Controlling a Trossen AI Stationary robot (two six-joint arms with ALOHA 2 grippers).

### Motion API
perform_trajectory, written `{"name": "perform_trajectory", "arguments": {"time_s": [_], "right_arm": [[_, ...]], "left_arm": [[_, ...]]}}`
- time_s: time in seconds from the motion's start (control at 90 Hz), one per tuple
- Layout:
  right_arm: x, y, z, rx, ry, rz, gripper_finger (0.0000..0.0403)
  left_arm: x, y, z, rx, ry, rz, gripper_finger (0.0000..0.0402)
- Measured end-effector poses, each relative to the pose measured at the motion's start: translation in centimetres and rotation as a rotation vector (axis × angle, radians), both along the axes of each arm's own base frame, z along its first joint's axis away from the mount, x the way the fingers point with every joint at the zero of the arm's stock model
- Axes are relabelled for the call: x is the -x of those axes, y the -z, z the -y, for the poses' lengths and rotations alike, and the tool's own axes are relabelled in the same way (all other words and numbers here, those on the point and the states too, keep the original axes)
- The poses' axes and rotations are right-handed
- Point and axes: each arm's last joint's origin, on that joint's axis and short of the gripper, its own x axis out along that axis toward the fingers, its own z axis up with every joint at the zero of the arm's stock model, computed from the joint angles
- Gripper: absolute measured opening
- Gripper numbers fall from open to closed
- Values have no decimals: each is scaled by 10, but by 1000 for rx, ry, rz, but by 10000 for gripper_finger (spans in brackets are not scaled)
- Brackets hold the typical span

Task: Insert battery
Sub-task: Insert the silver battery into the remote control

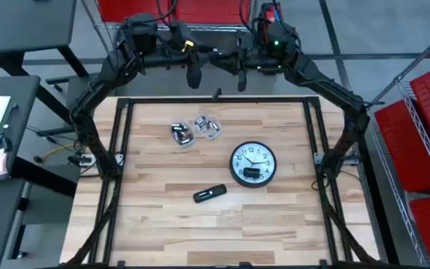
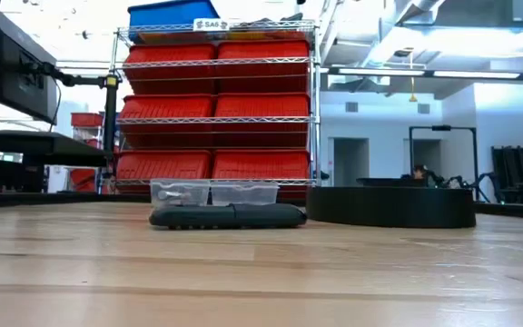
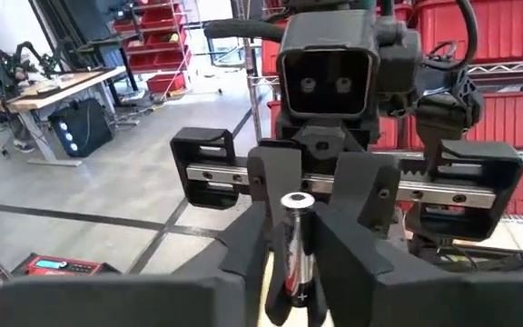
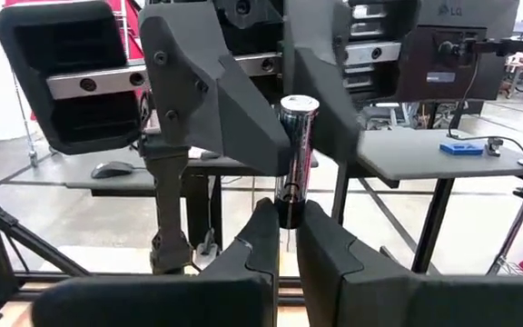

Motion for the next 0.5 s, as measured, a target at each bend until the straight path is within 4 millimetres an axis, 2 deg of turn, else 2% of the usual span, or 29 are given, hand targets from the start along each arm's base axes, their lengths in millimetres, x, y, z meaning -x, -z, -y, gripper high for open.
{"name": "perform_trajectory", "arguments": {"time_s": [0.056, 0.167, 0.344, 0.5], "right_arm": [[0, 0, 0, -1, 0, -1, 15], [0, 0, 0, -69, -2, 1, 33], [9, -3, 6, -130, 6, -3, 86], [32, -21, 4, 25, 50, 46, 160]], "left_arm": [[0, 0, 0, -6, 0, -3, 14], [0, 0, 0, 5, 0, 3, 12], [7, -7, 3, -16, -10, 32, 5], [16, -20, 5, -48, -18, 133, 3]]}}
